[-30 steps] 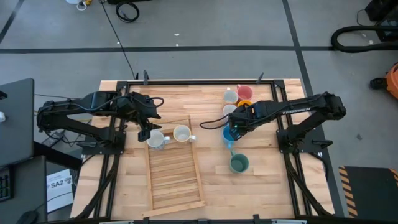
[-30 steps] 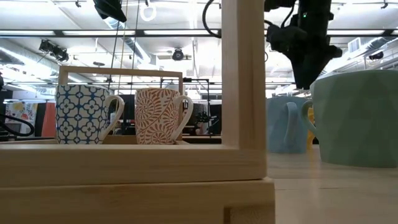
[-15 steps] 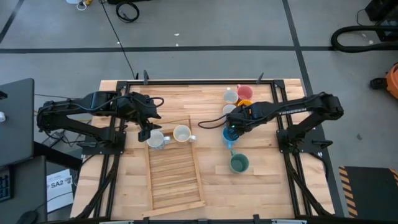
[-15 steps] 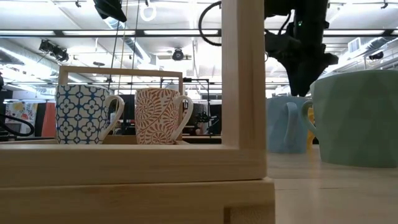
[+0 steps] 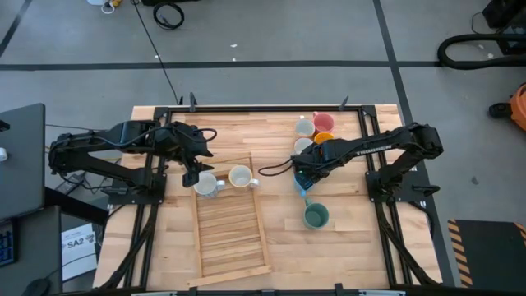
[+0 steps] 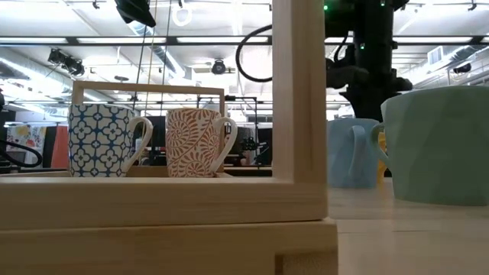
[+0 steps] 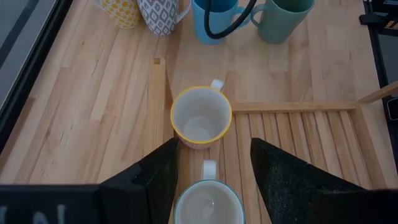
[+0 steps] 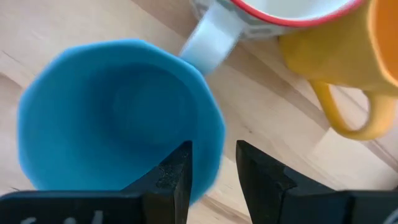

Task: Place coffee mugs
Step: Put the light blue mug on the shelf

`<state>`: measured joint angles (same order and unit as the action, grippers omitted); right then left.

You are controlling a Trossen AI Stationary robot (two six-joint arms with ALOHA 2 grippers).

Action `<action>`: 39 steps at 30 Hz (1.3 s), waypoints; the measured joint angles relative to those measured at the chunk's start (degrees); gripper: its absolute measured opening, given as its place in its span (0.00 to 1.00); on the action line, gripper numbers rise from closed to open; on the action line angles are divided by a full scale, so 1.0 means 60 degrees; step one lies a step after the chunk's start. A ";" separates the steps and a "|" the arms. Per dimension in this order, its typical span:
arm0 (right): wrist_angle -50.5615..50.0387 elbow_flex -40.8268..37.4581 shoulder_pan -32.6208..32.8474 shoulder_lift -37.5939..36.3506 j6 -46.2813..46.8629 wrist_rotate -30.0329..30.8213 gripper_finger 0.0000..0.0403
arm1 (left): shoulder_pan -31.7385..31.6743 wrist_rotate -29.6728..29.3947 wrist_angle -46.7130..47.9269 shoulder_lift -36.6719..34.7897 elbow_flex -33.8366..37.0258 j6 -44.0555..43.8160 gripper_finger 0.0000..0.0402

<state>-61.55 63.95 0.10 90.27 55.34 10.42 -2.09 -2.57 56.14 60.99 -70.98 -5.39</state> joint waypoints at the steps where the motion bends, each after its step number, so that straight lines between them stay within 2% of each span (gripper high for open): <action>1: 0.0043 0.0000 -0.0001 0.0018 -0.0002 -0.0017 0.32 | 0.0004 0.0002 -0.0001 0.0000 0.0000 0.0000 0.51; 15: 0.0094 -0.0001 0.0000 0.0107 -0.0002 -0.0235 0.29 | 0.0004 0.0003 -0.0032 0.0000 0.0000 0.0000 0.51; 29: 0.0195 0.0025 0.0007 0.0073 0.0004 -0.0176 0.08 | 0.0003 0.0000 -0.0030 0.0000 0.0000 0.0000 0.51; 39: 0.0518 0.0013 0.0000 0.0081 -0.0276 -0.0169 0.09 | 0.0000 0.0000 -0.0033 0.0000 0.0000 0.0000 0.51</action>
<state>-58.45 64.03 0.10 90.76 53.69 9.41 -2.09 -2.57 55.94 60.99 -70.98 -5.39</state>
